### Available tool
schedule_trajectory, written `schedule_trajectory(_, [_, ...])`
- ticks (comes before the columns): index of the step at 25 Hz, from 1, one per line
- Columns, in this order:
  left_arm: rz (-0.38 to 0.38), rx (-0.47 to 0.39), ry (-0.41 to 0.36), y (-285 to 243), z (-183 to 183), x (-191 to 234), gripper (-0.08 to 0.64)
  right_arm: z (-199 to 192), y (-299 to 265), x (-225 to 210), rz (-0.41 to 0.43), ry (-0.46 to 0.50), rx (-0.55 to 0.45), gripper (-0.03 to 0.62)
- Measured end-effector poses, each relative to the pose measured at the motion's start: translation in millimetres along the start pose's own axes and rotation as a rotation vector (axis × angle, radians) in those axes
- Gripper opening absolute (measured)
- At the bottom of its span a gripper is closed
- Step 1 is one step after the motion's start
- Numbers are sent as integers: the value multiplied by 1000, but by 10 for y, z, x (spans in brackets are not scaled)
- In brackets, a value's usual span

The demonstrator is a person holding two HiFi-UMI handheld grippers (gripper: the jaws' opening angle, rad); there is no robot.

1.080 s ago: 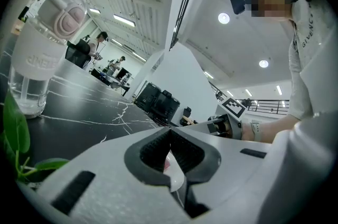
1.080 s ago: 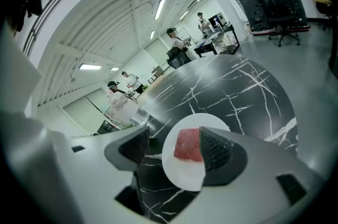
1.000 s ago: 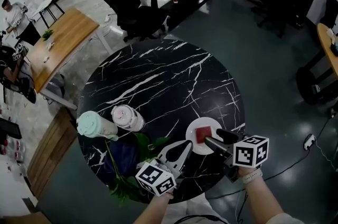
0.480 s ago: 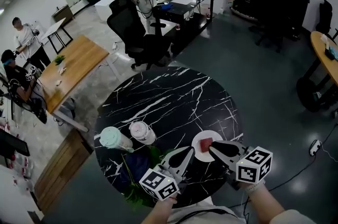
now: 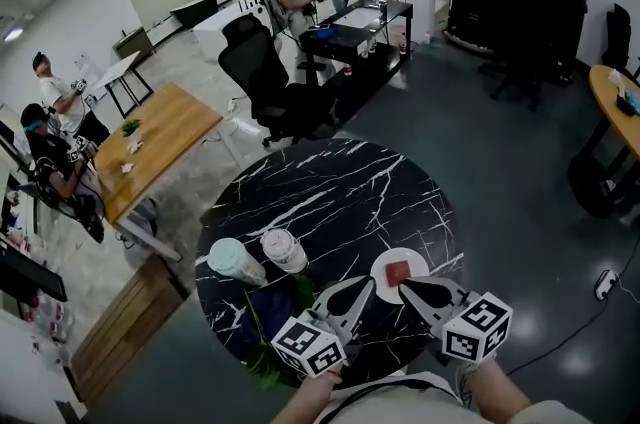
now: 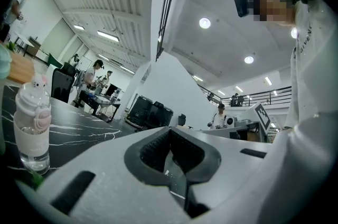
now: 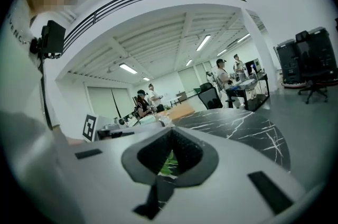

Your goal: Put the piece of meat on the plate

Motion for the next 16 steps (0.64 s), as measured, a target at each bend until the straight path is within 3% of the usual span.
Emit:
schedule_trajectory(7, [37, 33, -31, 61, 5, -27, 9, -26, 165, -4, -112, 100, -49, 11])
schedule_trajectory(11, [66, 94, -20, 117, -137, -38, 9, -147, 260, -52, -148, 48, -45, 11])
schedule_trajectory(16, [18, 147, -28, 138, -274, -162, 9, -287, 351, -4, -149, -5, -58, 11])
Point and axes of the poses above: the fingertips, and each gripper's own axes: y backward along the fingers, x to its left, z out of its top, the point moved 7 cm from there along y, backward along the fingers, and after that the axes turned 3 degrees about z, right-handed, at the moved point
